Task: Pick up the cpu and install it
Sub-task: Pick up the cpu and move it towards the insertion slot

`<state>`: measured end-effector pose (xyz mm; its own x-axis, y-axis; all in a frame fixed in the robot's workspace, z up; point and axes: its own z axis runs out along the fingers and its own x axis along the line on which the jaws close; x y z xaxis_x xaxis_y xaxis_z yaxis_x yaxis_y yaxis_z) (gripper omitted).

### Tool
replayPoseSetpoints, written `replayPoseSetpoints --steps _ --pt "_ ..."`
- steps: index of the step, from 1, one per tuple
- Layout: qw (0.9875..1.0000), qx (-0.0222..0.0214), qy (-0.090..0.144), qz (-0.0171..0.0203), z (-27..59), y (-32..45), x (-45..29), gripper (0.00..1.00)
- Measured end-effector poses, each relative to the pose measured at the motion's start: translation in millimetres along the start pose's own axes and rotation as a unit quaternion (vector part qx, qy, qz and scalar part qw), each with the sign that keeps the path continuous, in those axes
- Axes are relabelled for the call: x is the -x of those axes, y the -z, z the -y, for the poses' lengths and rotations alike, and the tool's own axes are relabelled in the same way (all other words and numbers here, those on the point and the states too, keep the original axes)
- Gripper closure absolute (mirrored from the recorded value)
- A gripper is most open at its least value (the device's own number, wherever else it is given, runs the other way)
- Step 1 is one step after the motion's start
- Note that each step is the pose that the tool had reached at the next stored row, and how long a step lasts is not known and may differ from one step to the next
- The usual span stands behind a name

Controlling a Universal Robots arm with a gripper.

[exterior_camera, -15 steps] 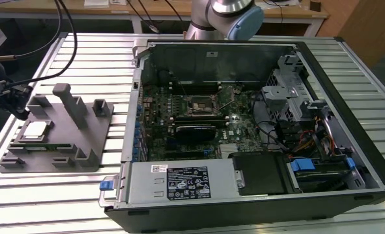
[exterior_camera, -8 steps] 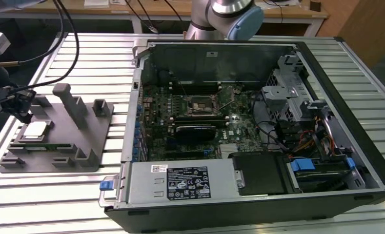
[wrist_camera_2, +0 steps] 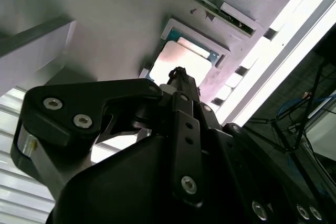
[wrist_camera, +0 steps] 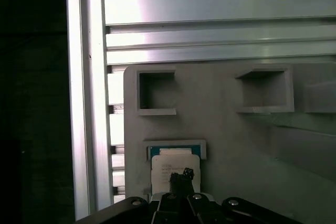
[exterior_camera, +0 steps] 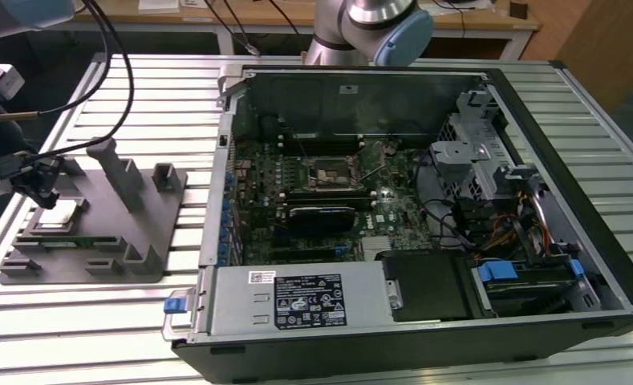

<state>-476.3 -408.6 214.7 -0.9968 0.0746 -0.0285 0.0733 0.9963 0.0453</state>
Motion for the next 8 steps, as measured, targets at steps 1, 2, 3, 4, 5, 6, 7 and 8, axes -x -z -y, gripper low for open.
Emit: replayPoseSetpoints --steps 1,2,3,4,5,6,7,8 --pt "1.0000 0.0001 0.000 0.0000 0.1 -1.4 -0.1 0.89" --pt "1.0000 0.0000 0.000 0.0000 0.1 -1.9 -0.1 0.89" --pt "1.0000 -0.0001 0.000 -0.0001 0.1 -1.9 -0.1 0.89" --pt "1.0000 -0.0001 0.000 -0.0002 0.1 -1.8 -0.1 0.89" --pt "1.0000 -0.0001 0.000 -0.0002 0.1 -1.9 -0.1 0.89" --pt "1.0000 0.0000 0.000 -0.0001 0.1 -2.0 -0.1 0.89" --pt "1.0000 0.0000 0.000 0.0000 0.1 -2.1 -0.1 0.89" --pt "1.0000 0.0000 0.000 0.0000 0.1 -2.1 -0.1 0.89"
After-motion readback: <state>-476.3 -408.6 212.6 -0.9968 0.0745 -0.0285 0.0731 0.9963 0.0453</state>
